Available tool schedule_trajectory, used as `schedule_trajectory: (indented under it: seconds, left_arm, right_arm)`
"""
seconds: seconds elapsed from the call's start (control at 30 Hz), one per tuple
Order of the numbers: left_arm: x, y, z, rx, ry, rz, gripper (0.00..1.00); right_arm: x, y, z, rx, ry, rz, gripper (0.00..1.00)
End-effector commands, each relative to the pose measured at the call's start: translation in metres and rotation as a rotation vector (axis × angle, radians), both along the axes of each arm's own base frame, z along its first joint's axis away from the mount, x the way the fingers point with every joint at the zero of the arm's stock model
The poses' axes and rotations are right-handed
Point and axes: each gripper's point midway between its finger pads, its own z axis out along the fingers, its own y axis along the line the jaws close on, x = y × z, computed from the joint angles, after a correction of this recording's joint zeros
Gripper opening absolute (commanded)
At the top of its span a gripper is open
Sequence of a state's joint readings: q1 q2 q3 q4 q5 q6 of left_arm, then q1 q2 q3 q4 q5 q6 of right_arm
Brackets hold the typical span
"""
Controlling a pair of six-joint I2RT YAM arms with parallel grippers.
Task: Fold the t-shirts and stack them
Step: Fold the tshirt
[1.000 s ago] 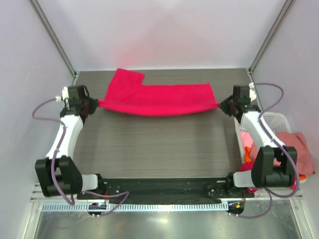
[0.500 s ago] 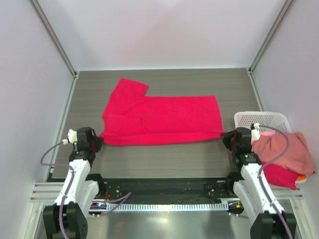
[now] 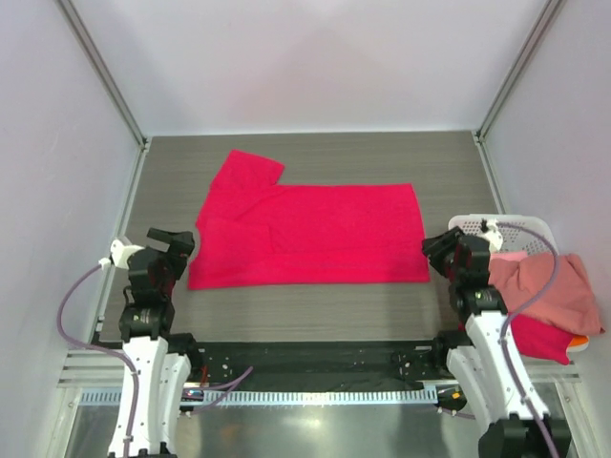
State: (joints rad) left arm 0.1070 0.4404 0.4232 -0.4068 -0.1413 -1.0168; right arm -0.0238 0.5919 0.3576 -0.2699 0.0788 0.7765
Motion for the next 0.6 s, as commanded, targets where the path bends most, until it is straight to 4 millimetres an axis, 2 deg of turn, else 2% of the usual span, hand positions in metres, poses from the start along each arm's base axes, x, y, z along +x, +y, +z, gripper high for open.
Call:
schedule_trajectory:
  seconds: [0.0, 0.03, 0.07, 0.1, 0.13, 0.17, 0.2, 0.23, 0.27, 0.3, 0.37, 0.4, 0.43, 0.47, 0.5, 0.53, 0.57]
  left_arm:
    - [0.015, -0.003, 0.023, 0.061, 0.015, -0.074, 1.0]
    - [0.026, -0.006, 0.015, 0.057, 0.058, -0.103, 1.0]
    - [0.033, -0.012, 0.011, 0.042, 0.086, -0.147, 1.0]
    - [0.045, -0.015, 0.021, 0.058, 0.078, -0.179, 1.0]
    - [0.056, -0.019, 0.001, 0.037, 0.162, -0.22, 1.0]
    - [0.068, -0.027, 0.013, 0.031, 0.154, -0.276, 0.99]
    - [0.076, -0.029, 0.012, 0.035, 0.171, -0.298, 0.99]
    - [0.086, -0.031, -0.01, 0.028, 0.252, -0.323, 0.98]
    - [0.093, -0.036, -0.012, 0.034, 0.27, -0.346, 0.98]
    - [0.108, -0.035, -0.007, 0.053, 0.271, -0.335, 0.98]
    - [0.13, -0.047, -0.021, 0.049, 0.324, -0.353, 0.98]
    - [0.141, -0.05, -0.022, 0.046, 0.321, -0.354, 0.98]
    - [0.149, -0.062, -0.024, 0.048, 0.324, -0.376, 0.98]
    - [0.166, -0.071, -0.028, 0.049, 0.339, -0.397, 0.99]
    - [0.174, -0.075, -0.029, 0.05, 0.341, -0.406, 0.98]
    - [0.182, -0.078, -0.03, 0.051, 0.345, -0.412, 1.0]
    - [0.196, -0.078, -0.018, 0.059, 0.315, -0.41, 0.99]
  right_arm:
    - [0.032, 0.004, 0.039, -0.108, -0.037, 0.118, 0.51]
    - [0.039, 0.004, 0.028, -0.124, 0.019, 0.143, 0.51]
    - [0.049, 0.004, 0.04, -0.139, 0.001, 0.149, 0.51]
    - [0.054, 0.01, 0.039, -0.134, 0.011, 0.19, 0.51]
    - [0.06, 0.01, 0.032, -0.149, 0.045, 0.206, 0.51]
    - [0.069, 0.008, 0.04, -0.163, 0.039, 0.209, 0.5]
    - [0.075, 0.007, 0.042, -0.174, 0.045, 0.207, 0.51]
    - [0.082, 0.006, 0.031, -0.179, 0.087, 0.209, 0.51]
    - [0.092, 0.005, 0.04, -0.185, 0.074, 0.21, 0.51]
    - [0.097, 0.005, 0.038, -0.178, 0.084, 0.208, 0.52]
    - [0.115, 0.007, 0.034, -0.15, 0.09, 0.198, 0.53]
    - [0.122, 0.007, 0.03, -0.139, 0.095, 0.189, 0.53]
    - [0.132, 0.006, 0.033, -0.137, 0.076, 0.183, 0.54]
    - [0.142, 0.006, 0.024, -0.132, 0.095, 0.183, 0.54]
    - [0.149, 0.006, 0.022, -0.132, 0.098, 0.183, 0.55]
    - [0.161, -0.002, 0.028, -0.159, 0.092, 0.146, 0.55]
    - [0.167, -0.004, 0.024, -0.164, 0.106, 0.14, 0.56]
